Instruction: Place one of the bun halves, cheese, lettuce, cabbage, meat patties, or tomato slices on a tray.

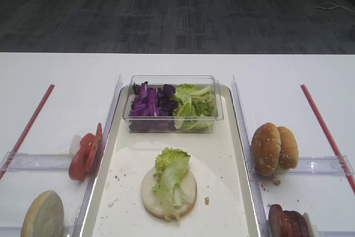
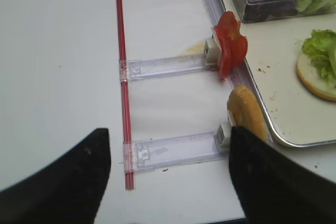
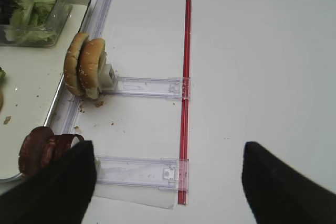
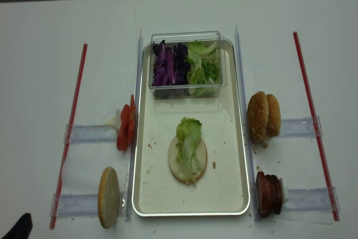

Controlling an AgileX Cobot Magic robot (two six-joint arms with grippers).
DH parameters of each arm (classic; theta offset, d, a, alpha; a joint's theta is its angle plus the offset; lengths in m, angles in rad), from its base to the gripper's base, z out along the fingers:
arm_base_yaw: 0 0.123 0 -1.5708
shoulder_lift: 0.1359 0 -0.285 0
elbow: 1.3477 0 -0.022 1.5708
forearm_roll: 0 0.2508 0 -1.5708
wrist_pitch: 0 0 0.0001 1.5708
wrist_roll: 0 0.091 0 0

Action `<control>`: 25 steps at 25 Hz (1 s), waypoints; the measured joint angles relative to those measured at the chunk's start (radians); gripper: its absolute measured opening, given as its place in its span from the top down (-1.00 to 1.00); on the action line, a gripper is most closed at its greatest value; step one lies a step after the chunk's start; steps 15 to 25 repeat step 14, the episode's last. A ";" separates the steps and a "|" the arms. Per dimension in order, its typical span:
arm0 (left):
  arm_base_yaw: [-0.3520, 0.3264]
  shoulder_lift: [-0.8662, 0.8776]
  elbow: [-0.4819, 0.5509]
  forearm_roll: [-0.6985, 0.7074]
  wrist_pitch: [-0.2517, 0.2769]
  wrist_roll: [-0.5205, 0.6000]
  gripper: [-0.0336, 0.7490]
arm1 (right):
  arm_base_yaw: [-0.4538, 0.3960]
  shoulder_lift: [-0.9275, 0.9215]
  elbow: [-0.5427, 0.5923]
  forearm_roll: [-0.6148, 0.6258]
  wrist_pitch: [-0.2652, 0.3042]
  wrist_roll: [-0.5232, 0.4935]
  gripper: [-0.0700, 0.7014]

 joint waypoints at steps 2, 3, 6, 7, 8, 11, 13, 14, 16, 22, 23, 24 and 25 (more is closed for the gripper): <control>0.000 0.000 0.000 0.000 0.000 0.000 -0.25 | 0.000 0.000 0.000 0.000 0.000 0.000 -0.70; 0.000 0.000 0.000 0.000 0.000 0.000 -0.25 | 0.000 0.000 0.000 0.000 0.000 0.000 -0.70; 0.000 0.000 0.000 0.000 0.000 0.000 -0.25 | 0.000 0.000 0.000 0.000 0.000 0.000 -0.70; 0.000 0.000 0.000 0.000 0.000 0.000 -0.25 | 0.000 0.000 0.000 0.000 0.000 0.000 -0.70; 0.000 0.000 0.000 0.000 0.000 0.000 -0.25 | 0.000 0.000 0.000 0.000 0.000 0.000 -0.70; 0.000 0.000 0.000 0.000 0.000 0.000 -0.25 | 0.000 0.000 0.000 0.000 0.000 0.000 -0.70; 0.000 0.000 0.000 0.000 0.000 0.000 -0.25 | 0.000 0.000 0.000 0.000 0.000 0.000 -0.70; 0.000 0.000 0.000 0.000 0.000 0.000 -0.25 | 0.000 0.000 0.000 0.000 0.000 0.000 -0.70; 0.000 0.000 0.000 0.000 0.000 0.000 -0.25 | 0.000 0.000 0.000 0.000 0.000 0.000 -0.70; 0.000 0.000 0.000 0.000 0.000 0.000 -0.25 | 0.000 0.000 0.000 0.000 0.000 0.000 -0.70; 0.000 0.000 0.000 0.000 0.000 0.000 -0.25 | 0.000 0.000 0.000 0.000 0.000 0.000 -0.70; 0.000 0.000 0.000 0.000 0.000 0.000 -0.25 | 0.000 0.000 0.000 0.000 0.000 0.000 -0.70; 0.000 0.000 0.000 0.000 0.000 0.000 -0.25 | 0.000 0.000 0.000 0.000 0.000 0.000 -0.70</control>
